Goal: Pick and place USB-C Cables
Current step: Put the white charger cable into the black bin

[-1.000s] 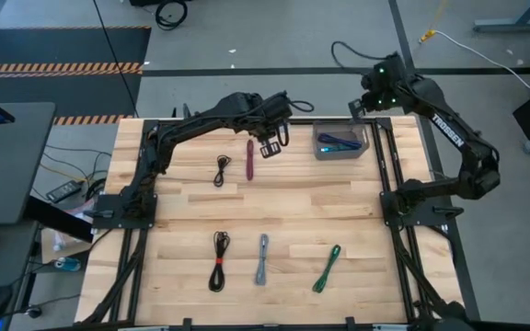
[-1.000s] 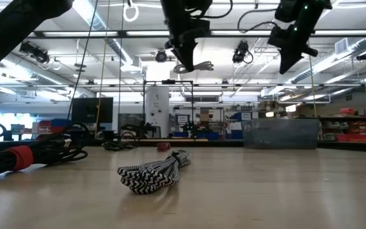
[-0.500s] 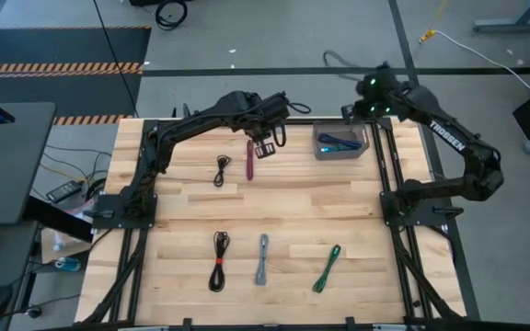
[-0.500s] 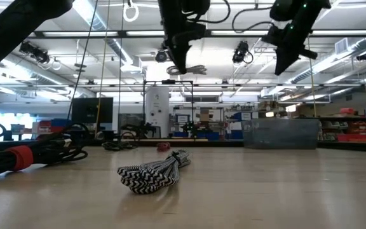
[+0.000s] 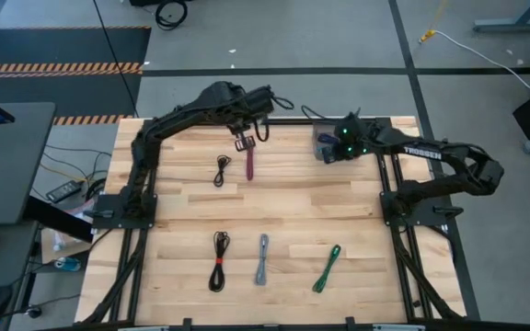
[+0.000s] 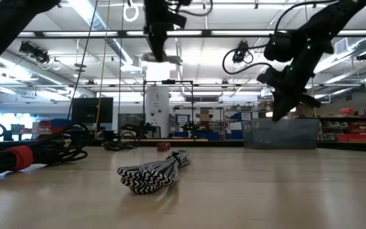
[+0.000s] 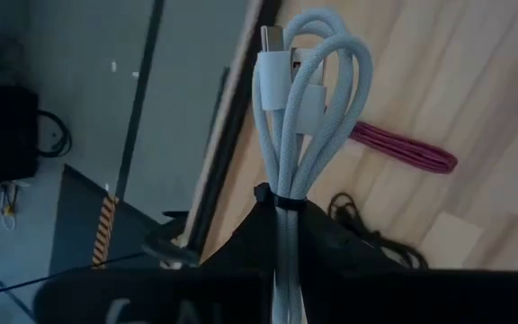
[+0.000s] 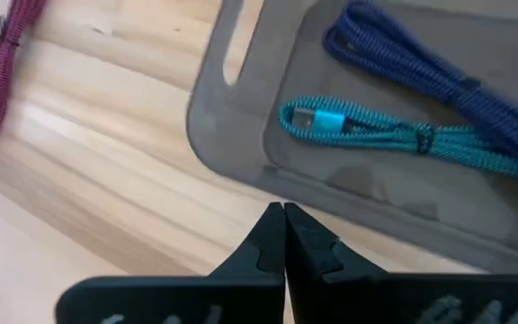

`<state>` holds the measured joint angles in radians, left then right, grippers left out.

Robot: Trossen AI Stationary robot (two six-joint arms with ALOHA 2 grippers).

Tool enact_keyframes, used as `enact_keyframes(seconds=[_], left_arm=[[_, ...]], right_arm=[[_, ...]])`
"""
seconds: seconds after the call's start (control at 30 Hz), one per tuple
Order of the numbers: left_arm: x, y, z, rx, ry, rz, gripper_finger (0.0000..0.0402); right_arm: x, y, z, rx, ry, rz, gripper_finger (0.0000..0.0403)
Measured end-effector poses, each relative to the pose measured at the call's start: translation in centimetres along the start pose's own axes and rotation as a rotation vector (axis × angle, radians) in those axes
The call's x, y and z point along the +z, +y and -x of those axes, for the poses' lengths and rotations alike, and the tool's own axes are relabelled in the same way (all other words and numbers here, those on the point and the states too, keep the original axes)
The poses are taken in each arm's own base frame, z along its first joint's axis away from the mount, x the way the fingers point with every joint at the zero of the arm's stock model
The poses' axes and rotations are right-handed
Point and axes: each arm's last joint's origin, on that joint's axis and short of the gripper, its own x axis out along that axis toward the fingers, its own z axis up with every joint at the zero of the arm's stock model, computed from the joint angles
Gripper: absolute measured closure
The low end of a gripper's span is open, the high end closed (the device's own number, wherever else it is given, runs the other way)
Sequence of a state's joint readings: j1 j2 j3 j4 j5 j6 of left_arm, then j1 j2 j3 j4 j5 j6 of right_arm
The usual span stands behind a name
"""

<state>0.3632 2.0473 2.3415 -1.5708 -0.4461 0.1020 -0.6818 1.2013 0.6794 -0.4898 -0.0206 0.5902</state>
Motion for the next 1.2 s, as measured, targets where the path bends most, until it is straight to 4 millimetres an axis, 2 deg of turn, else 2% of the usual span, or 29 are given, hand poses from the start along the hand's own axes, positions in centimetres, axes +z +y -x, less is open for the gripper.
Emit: enact_keyframes(seconds=[0.17,0.4,0.53,0.6,0.87,1.0,1.2], left_arm=[[-2.5,2.8,4.0,0.031,-0.090,0.098,0.0375],[-5.3,4.6,8.1,0.087,-0.186,0.170,0.0375],[-6.3,4.9,9.6,0.087,-0.224,0.183,0.0375],[-6.7,5.0,10.1,0.087,-0.239,0.187,0.0375],[-7.3,5.2,10.8,0.088,-0.259,0.190,0.0375],[-7.4,5.2,10.9,0.086,-0.261,0.193,0.0375],[-7.4,5.2,10.9,0.086,-0.261,0.193,0.0375]], right_arm=[[-0.2,-0.1,-0.4,-0.003,-0.016,0.014,0.0403],[3.7,1.1,1.8,0.054,-0.182,0.035,0.0403],[5.1,0.7,1.9,0.031,-0.196,0.035,0.0403],[5.4,0.2,1.3,0.018,-0.175,0.033,0.0403],[5.4,-1.0,-3.6,0.021,0.024,0.018,0.0403],[5.0,0.2,-5.3,0.079,0.050,0.032,0.0403],[4.1,3.4,-6.7,0.184,0.026,0.045,0.0403]])
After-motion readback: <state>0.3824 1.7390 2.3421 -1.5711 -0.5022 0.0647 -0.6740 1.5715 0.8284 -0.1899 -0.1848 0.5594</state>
